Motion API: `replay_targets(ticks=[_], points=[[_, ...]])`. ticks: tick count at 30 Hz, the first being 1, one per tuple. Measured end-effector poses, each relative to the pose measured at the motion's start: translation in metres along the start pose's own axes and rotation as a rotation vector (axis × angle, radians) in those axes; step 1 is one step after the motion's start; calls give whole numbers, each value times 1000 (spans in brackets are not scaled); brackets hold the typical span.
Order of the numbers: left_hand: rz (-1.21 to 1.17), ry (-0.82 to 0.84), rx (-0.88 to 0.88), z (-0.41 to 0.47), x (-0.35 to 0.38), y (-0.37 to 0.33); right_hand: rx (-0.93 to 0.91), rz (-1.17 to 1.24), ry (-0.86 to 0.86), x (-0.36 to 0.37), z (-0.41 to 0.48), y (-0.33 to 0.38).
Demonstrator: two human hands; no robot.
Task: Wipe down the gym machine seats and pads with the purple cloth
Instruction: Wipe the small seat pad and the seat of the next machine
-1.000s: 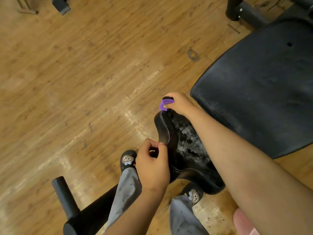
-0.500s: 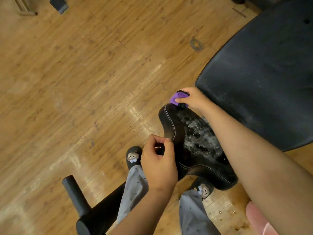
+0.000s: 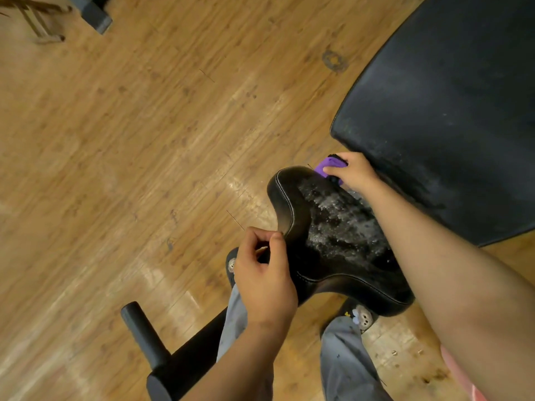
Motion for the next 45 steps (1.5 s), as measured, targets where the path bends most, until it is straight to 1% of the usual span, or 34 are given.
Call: replay_targets(ticks=[3,6,8,9,12,15,17,18,20,23,25,27,29,31,33,36,38,40,42,45], points=[[20,-10,14,0,0,1,-170,20,105,10,-27,43],[30,-7,14,0,-1,1,-338,-63,263,19,-57,73],[32,-1,17,0,-1,1,-371,-93,307,20,-65,73],[33,1,18,0,-1,0,-368,-86,296,17,-65,69],[26,0,19,1,0,0,-283,-55,150,8,-43,48],[22,9,35,1,0,1,-93,-112,4,-6,-15,11],[22,15,41,1,-1,1,34,-110,-37,-12,-8,-14],[16,16,44,1,-1,2,67,-103,-53,-12,-8,-23],[3,16,52,1,-1,2,66,-98,-92,-13,-14,-28],[4,21,62,1,-1,2,-24,-89,-92,-12,-33,-7],[14,16,55,1,-1,1,-115,-28,-21,-6,-54,21],[27,12,47,0,-1,-1,-236,5,94,5,-81,52],[46,8,50,0,-1,-3,-359,-70,186,18,-102,72],[50,14,46,0,-1,-3,-421,-148,201,23,-110,77],[38,26,39,0,-1,-4,-373,-108,161,17,-102,72],[24,29,51,1,0,-4,-265,-92,44,0,-70,45],[12,36,52,1,0,-2,-144,-135,-31,-15,-47,13],[-10,41,58,1,-1,1,2,-152,-53,-27,-37,-19],[-21,48,71,1,-2,1,92,-147,-68,-32,-37,-41],[-19,39,79,2,-2,2,76,-117,-119,-31,-41,-46]])
Point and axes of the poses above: each hand's wrist, its own z-axis towards the middle knuckle, its own x-axis out of the palm, y = z × x, the point moved 1 cm from there along z, towards the middle knuckle, and after that the axes turned 2 degrees about -y, right-handed, at the moved point
